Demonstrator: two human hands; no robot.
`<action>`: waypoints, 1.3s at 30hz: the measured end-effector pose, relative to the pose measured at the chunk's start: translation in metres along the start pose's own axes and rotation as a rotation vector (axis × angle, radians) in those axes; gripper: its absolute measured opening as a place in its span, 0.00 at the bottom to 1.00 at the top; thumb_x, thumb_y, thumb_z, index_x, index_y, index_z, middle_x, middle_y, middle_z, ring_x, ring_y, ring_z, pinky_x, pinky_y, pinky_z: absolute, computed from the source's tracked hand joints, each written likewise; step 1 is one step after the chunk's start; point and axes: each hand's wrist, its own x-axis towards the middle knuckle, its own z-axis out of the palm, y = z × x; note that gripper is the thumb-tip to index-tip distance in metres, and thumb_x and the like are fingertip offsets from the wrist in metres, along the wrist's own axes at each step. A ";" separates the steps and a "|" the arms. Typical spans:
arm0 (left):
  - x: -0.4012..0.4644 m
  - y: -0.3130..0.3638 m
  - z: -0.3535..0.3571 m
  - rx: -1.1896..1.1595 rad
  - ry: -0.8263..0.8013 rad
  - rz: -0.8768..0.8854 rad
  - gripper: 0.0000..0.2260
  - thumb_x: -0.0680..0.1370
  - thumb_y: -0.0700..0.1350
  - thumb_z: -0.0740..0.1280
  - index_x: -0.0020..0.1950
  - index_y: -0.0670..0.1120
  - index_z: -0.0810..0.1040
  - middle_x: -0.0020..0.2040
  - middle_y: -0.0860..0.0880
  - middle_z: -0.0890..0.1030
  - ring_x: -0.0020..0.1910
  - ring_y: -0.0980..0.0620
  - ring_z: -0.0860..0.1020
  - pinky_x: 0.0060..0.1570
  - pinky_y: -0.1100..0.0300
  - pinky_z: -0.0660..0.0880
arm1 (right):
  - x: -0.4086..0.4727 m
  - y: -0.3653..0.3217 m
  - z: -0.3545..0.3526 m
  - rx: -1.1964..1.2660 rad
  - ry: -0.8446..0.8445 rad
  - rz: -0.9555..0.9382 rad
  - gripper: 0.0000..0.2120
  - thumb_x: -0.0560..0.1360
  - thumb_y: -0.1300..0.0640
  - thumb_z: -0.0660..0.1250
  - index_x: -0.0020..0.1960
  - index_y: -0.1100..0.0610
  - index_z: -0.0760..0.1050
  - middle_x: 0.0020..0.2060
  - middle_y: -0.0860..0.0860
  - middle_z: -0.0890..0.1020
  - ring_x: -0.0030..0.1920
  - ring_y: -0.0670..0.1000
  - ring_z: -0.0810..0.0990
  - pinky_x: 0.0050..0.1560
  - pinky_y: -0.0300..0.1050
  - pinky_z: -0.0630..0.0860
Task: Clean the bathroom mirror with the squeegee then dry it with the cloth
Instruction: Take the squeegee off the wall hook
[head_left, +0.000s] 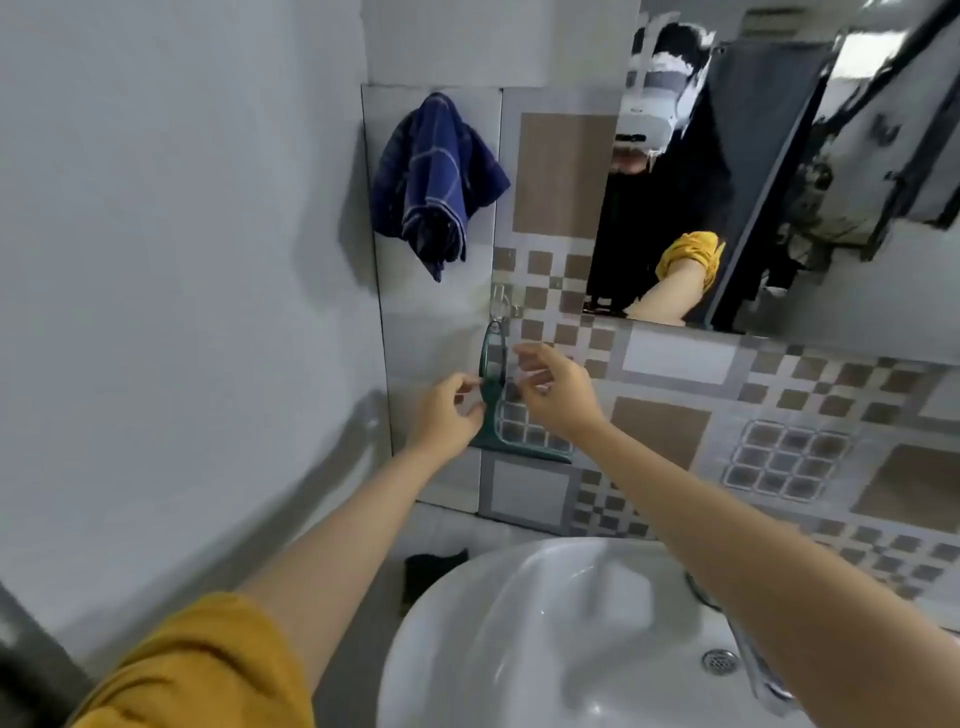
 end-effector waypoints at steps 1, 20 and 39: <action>0.003 -0.006 0.002 -0.023 0.011 0.011 0.12 0.74 0.39 0.68 0.56 0.46 0.75 0.55 0.50 0.76 0.54 0.53 0.74 0.54 0.62 0.71 | 0.003 0.003 0.004 0.009 0.016 -0.004 0.18 0.76 0.65 0.65 0.65 0.55 0.72 0.52 0.50 0.78 0.49 0.47 0.78 0.51 0.38 0.77; -0.003 -0.010 0.008 -0.276 0.181 0.114 0.16 0.69 0.37 0.73 0.49 0.54 0.73 0.46 0.57 0.79 0.46 0.56 0.79 0.45 0.66 0.76 | 0.016 -0.013 0.022 0.158 0.237 -0.009 0.11 0.72 0.66 0.72 0.53 0.57 0.78 0.40 0.48 0.81 0.42 0.48 0.82 0.44 0.37 0.81; -0.038 0.095 -0.011 -0.059 0.123 0.550 0.10 0.68 0.35 0.73 0.48 0.39 0.80 0.48 0.42 0.83 0.46 0.49 0.82 0.50 0.61 0.78 | -0.040 -0.075 -0.123 -0.593 0.049 -0.645 0.18 0.68 0.50 0.74 0.56 0.53 0.79 0.51 0.50 0.81 0.53 0.52 0.77 0.58 0.52 0.71</action>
